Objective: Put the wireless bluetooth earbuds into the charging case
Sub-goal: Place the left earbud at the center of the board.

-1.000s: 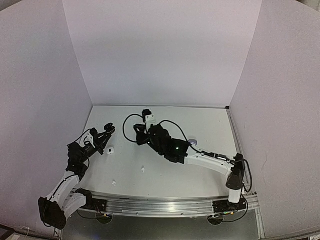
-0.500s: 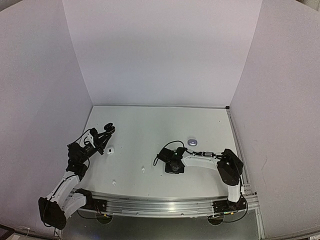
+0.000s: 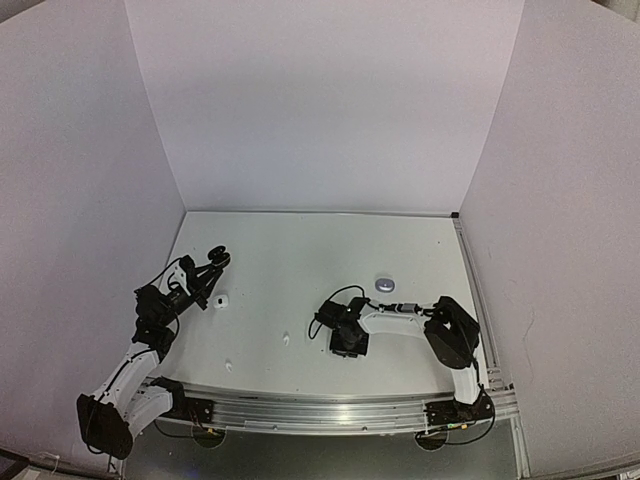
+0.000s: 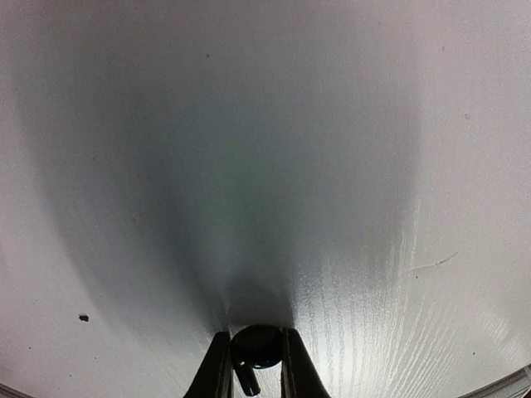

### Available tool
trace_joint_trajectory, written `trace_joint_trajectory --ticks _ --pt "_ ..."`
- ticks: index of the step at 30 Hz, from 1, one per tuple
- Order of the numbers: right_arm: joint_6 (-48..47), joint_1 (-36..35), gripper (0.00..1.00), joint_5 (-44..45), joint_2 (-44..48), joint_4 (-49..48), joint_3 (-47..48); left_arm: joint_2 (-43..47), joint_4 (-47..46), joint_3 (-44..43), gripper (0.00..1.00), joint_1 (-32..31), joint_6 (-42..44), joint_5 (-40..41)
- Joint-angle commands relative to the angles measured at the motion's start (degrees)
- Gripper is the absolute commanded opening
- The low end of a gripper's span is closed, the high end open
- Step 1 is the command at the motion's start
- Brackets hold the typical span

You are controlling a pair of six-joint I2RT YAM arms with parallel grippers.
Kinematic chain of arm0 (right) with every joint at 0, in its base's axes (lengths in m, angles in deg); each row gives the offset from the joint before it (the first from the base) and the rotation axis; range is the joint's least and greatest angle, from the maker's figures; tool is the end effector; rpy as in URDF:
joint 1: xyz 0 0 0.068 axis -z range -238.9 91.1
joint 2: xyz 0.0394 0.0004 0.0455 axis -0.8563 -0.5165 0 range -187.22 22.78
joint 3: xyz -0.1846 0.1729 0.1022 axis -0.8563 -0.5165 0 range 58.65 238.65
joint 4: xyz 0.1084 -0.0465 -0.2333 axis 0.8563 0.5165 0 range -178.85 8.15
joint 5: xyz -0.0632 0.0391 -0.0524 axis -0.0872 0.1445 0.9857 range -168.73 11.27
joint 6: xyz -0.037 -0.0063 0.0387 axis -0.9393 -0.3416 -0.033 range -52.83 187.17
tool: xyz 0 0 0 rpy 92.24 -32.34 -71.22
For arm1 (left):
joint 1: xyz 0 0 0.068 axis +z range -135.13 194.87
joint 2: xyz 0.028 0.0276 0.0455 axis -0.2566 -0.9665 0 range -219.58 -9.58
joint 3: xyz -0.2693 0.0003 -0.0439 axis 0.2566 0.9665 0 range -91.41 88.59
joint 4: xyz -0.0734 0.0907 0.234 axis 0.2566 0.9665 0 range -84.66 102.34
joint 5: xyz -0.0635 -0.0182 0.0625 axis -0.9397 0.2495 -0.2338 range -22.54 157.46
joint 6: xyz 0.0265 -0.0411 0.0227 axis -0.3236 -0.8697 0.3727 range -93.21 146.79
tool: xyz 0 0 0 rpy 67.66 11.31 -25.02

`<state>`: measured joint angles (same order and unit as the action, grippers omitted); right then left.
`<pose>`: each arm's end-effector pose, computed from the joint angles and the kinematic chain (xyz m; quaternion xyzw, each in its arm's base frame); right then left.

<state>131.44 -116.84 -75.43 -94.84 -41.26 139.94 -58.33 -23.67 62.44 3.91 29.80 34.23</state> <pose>0.2070 0.3268 0.1416 0.0566 0.9966 0.0325 0.0508 0.1910 -0.0569 0.2849 0.2892 0.6079 -0.2396 0.6995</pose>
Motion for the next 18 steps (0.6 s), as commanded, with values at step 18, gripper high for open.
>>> trace_joint_trajectory --ticks 18 --pt "-5.4 0.5 0.34 -1.0 -2.3 6.3 6.4 0.8 -1.1 -2.4 0.00 0.0 -0.5 0.1"
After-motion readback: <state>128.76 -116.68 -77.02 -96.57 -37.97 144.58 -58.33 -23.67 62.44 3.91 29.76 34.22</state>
